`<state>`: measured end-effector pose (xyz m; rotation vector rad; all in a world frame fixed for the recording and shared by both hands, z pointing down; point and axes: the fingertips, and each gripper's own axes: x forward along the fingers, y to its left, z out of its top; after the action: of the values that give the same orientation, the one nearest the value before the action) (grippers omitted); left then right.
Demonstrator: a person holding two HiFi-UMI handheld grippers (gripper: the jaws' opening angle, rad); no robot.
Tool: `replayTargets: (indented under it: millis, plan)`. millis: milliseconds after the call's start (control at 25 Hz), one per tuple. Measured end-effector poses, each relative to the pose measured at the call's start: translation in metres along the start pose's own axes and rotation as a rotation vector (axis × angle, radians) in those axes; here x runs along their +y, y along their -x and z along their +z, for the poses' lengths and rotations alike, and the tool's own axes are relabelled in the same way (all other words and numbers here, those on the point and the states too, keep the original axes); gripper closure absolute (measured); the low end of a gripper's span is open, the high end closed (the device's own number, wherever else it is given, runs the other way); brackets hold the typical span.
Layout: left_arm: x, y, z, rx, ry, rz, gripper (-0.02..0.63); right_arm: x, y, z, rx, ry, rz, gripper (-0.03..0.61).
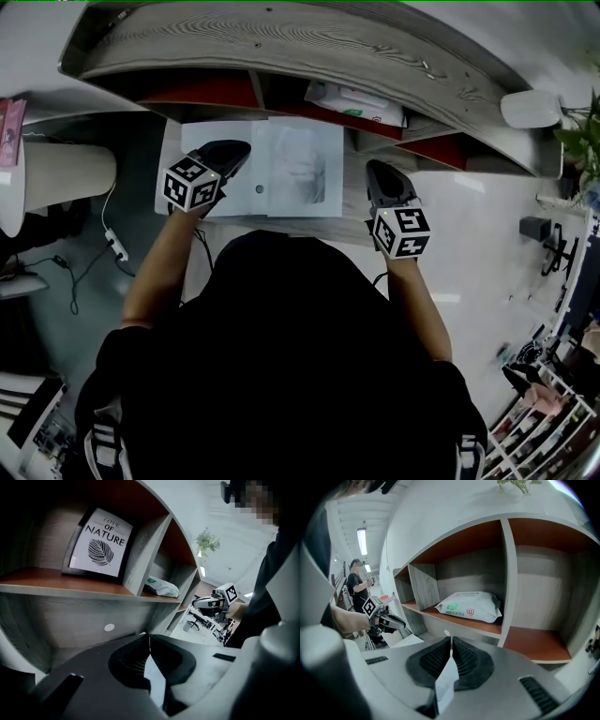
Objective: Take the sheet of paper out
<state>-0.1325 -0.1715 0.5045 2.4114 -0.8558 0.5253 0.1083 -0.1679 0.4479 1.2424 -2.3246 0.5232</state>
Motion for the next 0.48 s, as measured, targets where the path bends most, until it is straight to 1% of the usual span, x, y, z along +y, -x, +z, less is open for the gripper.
replayTargets:
  millis: [320,480]
  plan:
    - [0.018,-0.028,-0.027,0.072,0.021,-0.039,0.592,0.01,-0.016,-0.016,0.05,-0.017,-0.004,0.555]
    - [0.023,-0.039,-0.037,0.098,0.047,-0.07,0.592,0.014,-0.026,-0.025,0.068,-0.023,-0.009,0.555]
